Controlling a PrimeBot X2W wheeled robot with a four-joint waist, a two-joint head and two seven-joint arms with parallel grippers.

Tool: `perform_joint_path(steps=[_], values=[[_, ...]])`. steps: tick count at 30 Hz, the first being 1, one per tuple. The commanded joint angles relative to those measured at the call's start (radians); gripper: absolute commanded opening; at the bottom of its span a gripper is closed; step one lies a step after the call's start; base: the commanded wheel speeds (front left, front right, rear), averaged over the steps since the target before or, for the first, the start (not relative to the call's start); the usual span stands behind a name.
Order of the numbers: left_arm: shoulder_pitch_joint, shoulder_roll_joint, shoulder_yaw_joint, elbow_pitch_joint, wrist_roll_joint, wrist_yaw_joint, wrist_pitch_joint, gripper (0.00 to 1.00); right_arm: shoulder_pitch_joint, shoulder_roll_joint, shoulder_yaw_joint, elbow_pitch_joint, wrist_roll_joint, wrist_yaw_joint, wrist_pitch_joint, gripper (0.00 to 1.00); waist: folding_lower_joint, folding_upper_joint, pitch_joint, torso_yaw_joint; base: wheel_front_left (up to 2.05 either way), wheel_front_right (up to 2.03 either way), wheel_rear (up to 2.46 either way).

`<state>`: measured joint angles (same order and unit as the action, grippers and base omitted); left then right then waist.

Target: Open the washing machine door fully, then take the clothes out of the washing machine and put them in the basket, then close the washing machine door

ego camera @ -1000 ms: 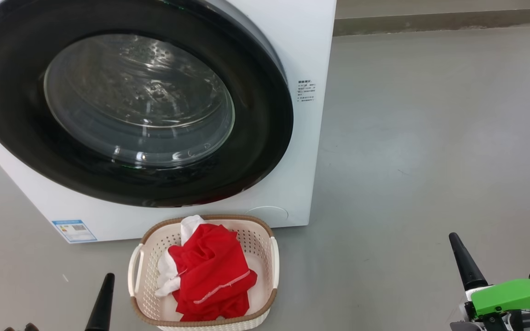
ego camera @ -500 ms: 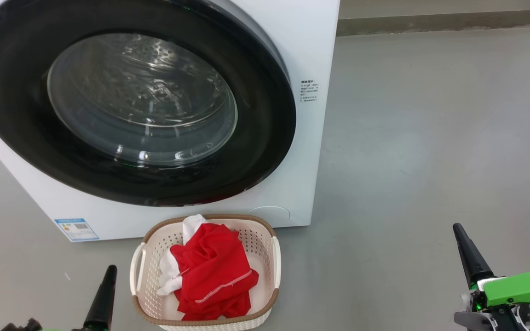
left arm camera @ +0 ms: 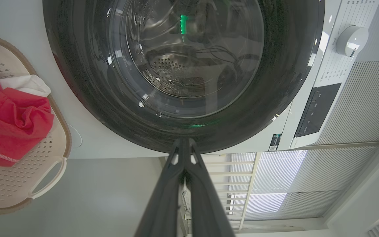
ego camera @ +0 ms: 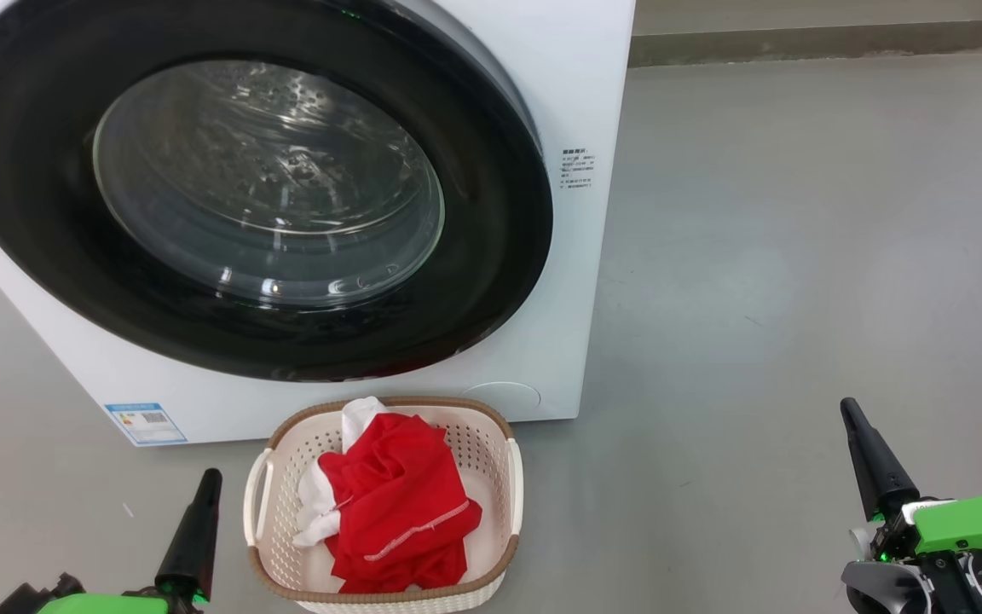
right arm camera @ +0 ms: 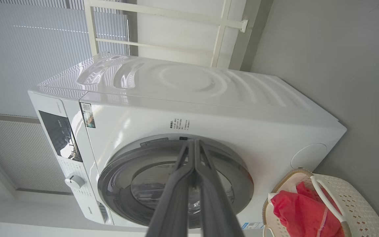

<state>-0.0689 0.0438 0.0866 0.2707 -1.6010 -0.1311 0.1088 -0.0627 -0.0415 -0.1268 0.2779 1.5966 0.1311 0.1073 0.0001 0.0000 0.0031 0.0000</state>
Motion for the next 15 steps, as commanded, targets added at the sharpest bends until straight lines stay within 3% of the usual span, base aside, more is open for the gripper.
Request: perform_joint_path(steps=[1,15], values=[[-0.039,0.006,0.028,-0.026,-0.007,0.0,0.005,0.0,-0.045,-0.009,0.012,-0.033,0.011,0.0,0.006,0.0,0.0,0.0,0.0,0.0,0.0,0.0,0.0],[-0.039,0.006,0.027,-0.026,-0.007,0.0,0.005,0.0,-0.045,-0.009,0.013,-0.033,0.012,0.0,0.006,0.0,0.0,0.0,0.0,0.0,0.0,0.0,0.0]])
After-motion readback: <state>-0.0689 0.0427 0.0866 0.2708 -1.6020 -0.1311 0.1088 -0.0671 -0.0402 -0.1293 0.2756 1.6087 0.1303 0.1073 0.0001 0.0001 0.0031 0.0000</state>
